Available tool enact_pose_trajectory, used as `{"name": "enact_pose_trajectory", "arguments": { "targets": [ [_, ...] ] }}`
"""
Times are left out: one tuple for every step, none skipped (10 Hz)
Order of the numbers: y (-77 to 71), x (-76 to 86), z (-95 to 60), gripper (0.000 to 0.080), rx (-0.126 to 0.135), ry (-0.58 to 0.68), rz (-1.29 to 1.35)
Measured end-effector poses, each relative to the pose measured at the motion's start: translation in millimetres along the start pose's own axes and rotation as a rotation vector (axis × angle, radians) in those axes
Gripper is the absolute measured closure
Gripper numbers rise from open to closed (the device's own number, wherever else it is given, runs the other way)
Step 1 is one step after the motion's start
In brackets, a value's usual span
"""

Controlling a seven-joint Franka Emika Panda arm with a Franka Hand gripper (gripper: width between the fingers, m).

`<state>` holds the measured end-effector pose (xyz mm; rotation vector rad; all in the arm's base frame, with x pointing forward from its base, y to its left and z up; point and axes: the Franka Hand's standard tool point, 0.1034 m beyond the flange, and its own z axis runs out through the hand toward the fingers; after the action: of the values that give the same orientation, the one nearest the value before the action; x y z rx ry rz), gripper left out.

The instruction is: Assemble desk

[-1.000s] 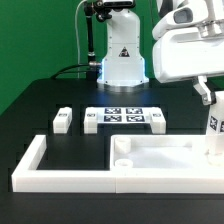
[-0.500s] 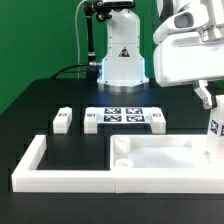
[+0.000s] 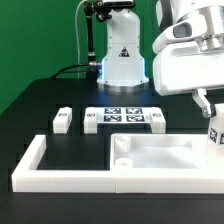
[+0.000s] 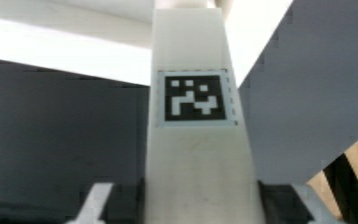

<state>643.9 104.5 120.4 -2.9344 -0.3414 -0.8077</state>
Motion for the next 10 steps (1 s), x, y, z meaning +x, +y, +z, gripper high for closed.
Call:
{"name": "enact_pose_trajectory", "arguments": {
  "targets": [
    [0.2, -0.3, -0.4, 0.0508, 0.0, 0.0, 0.0],
    [0.2, -0.2, -0.4, 0.0508, 0.0, 0.0, 0.0],
    [0.2, -0.4, -0.3, 0.0394, 0.0, 0.0, 0.0],
    [0.3, -0.4, -0.3, 0.0258, 0.0, 0.0, 0.0],
    [0.3, -0.4, -0.3, 0.0258, 0.0, 0.0, 0.0],
    [0.3, -0.4, -0.3, 0.0174, 0.0, 0.0, 0.0],
    [0.3, -0.4, -0.3, 0.0174, 0.0, 0.0, 0.0],
    [0.3, -0.5, -0.2, 0.0154, 0.0, 0.0, 0.0],
    [0.3, -0.5, -0.2, 0.0151, 0.0, 0.0, 0.0],
    [0.4, -0.5, -0.2, 0.0151, -0.001, 0.0, 0.0]
  ]
}}
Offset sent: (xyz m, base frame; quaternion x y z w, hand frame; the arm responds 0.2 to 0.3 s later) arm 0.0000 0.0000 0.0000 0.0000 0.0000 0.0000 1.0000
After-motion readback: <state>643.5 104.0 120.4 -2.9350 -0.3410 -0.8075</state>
